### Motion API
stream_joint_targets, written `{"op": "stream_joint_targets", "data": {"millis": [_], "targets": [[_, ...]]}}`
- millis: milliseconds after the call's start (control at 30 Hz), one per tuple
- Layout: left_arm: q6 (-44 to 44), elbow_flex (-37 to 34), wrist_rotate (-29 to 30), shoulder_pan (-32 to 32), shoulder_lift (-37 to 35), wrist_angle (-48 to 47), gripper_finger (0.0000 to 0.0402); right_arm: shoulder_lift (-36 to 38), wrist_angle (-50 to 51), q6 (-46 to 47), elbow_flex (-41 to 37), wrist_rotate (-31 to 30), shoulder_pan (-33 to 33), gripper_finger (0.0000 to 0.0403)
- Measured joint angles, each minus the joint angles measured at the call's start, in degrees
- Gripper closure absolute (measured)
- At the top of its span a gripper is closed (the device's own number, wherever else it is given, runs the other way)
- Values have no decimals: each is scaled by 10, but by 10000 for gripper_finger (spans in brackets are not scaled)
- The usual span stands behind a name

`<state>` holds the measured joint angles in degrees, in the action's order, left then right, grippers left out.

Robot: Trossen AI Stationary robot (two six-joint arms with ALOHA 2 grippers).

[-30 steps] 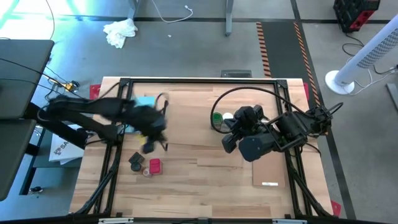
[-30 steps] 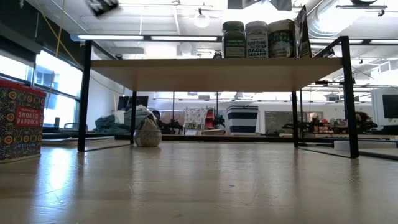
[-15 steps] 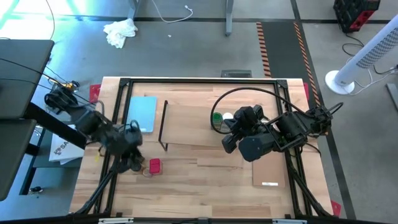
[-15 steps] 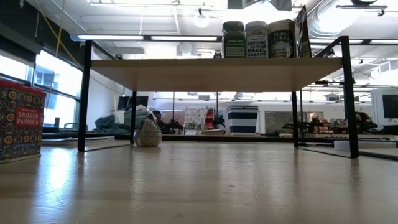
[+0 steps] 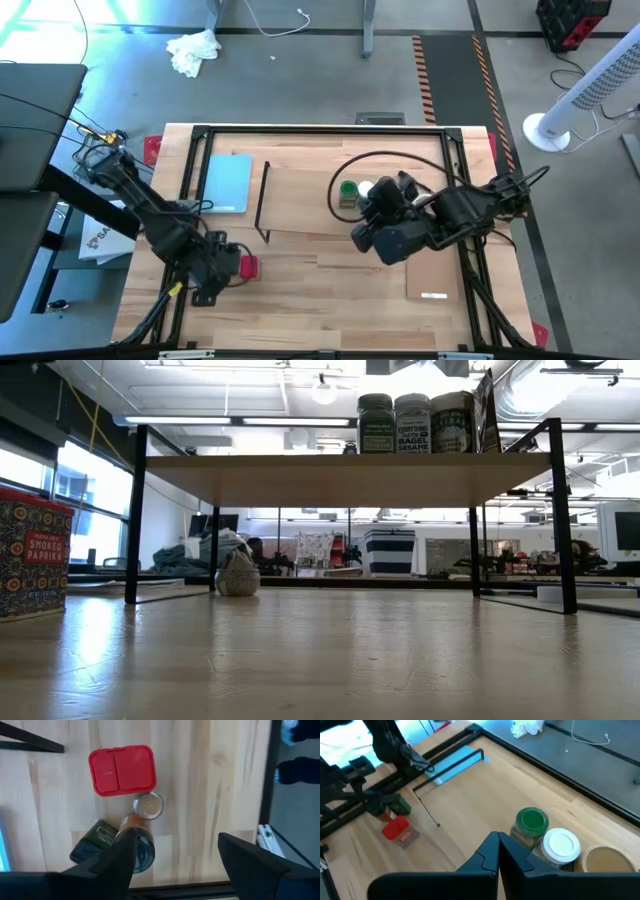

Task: Shelf spices
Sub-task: Put the red seasoning can on the shelf

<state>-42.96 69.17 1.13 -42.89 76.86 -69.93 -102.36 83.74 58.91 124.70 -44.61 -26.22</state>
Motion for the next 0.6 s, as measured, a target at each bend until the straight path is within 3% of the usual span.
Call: {"op": "stream_joint_targets", "data": {"millis": [233, 467, 600], "targets": [[-59, 0, 12, 0, -11, -9, 128, 3, -2, -22, 3, 1, 0, 403], [-196, 0, 81, -4, -85, -12, 128, 20, -1, -37, 20, -24, 1, 403], [-275, 0, 94, -4, -96, -61, 128, 20, -2, -38, 20, -21, 8, 403]]}}
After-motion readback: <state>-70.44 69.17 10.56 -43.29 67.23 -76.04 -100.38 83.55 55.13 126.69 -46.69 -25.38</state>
